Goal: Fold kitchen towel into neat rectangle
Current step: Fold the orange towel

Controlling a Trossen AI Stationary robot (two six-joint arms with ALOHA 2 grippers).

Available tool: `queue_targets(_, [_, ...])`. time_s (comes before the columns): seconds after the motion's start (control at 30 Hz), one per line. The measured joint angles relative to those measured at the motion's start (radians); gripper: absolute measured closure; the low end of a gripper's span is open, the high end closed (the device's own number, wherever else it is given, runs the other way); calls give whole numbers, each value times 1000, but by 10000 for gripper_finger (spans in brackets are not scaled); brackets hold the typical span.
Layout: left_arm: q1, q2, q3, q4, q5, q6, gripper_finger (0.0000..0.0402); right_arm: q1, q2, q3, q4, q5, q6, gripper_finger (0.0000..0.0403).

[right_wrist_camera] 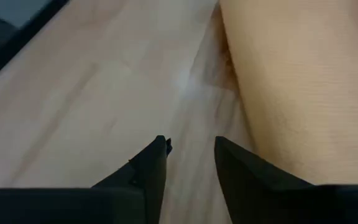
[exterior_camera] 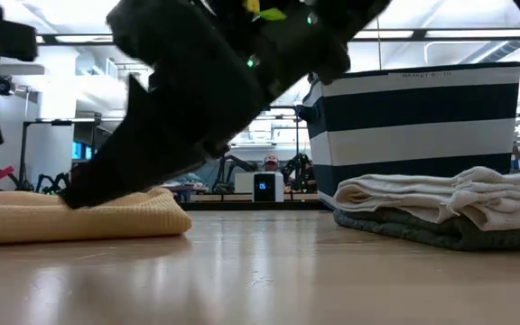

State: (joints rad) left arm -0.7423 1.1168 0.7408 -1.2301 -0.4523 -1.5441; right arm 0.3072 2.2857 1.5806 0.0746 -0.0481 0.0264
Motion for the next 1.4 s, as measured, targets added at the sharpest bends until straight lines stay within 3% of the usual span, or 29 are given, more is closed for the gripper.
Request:
queue_targets(0.13, [183,-3,-35,75,107,212,313,2,14,2,-9,50,78,302])
queue_targets(0.33, [398,-7,-61,99,122,429,328,-39,-16,2,-198,246,158,331])
queue_targets(0.5, [482,-7,-88,145,158,522,326,-74,-94,1,-425,609,216,342])
queue_targets(0.57, [488,-7,-115,158,193,522,324,-86,-137,1,-478,703,231,344])
queue_targets(0.63, [488,-6,-150,176,234,513,321,-89,-175,1,-491,692,209,342])
queue_targets(0.8, [488,-6,-210,248,286,525,314,-71,-209,0,-477,389,142,334])
queue_targets(0.9, [488,-6,-230,321,334,559,311,-62,-202,-1,-479,278,189,330])
queue_targets(1.2, [461,21,-338,633,506,550,314,18,-176,-7,-487,249,245,341])
queue_targets(1.4, [352,31,-260,938,534,605,315,62,-201,-1,-550,250,262,348])
